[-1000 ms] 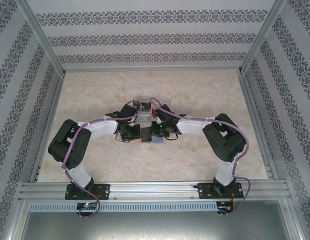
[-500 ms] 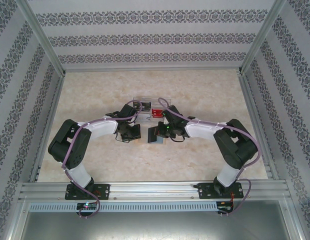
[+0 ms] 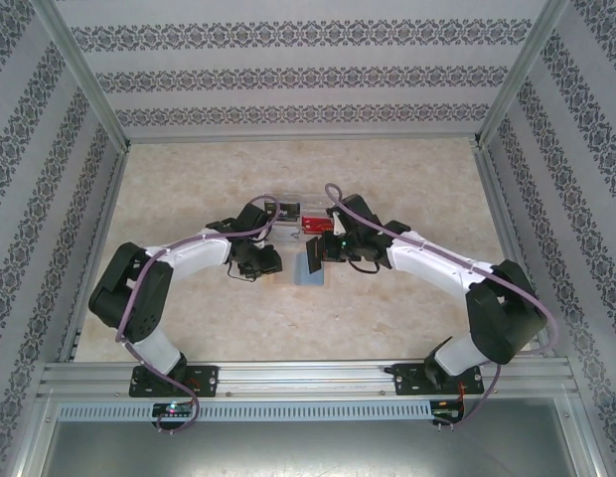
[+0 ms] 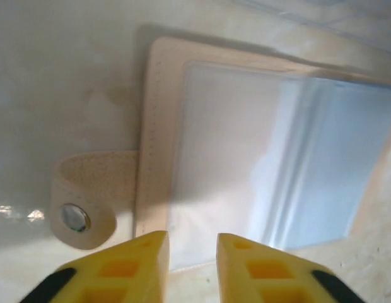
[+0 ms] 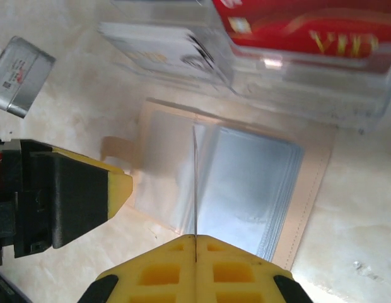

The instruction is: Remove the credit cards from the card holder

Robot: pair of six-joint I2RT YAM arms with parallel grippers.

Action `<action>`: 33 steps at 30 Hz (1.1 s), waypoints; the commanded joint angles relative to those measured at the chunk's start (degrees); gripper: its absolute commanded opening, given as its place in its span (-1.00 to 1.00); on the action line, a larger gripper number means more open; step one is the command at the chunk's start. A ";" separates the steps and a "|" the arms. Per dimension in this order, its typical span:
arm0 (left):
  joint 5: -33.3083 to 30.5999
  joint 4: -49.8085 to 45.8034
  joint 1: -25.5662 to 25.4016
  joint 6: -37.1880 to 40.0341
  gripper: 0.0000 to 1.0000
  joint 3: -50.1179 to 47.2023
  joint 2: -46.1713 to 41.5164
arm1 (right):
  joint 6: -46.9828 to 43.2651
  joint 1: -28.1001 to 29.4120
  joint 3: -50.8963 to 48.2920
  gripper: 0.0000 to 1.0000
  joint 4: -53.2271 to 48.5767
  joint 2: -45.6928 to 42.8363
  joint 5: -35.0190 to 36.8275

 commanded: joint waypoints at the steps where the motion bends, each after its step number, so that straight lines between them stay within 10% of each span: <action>1: -3.07 -4.53 1.03 -0.90 -0.10 3.20 -5.66 | -10.96 1.67 6.89 -1.00 -8.87 -1.71 4.56; 5: -8.55 -8.51 2.83 -2.91 0.66 3.59 -11.91 | -21.17 3.26 13.22 -1.00 -12.80 -0.52 8.66; 9: -11.43 -11.10 5.91 -4.43 1.00 1.98 -19.90 | -32.07 4.41 18.20 -1.00 -14.06 1.72 10.91; 22: -18.70 -20.16 11.86 -2.95 0.99 0.17 -37.44 | -72.08 12.36 36.51 -1.00 -19.92 18.01 29.02; 33: -22.31 -24.59 12.64 -2.97 0.99 -1.41 -45.24 | -82.75 12.16 45.49 -1.00 -19.69 27.69 31.01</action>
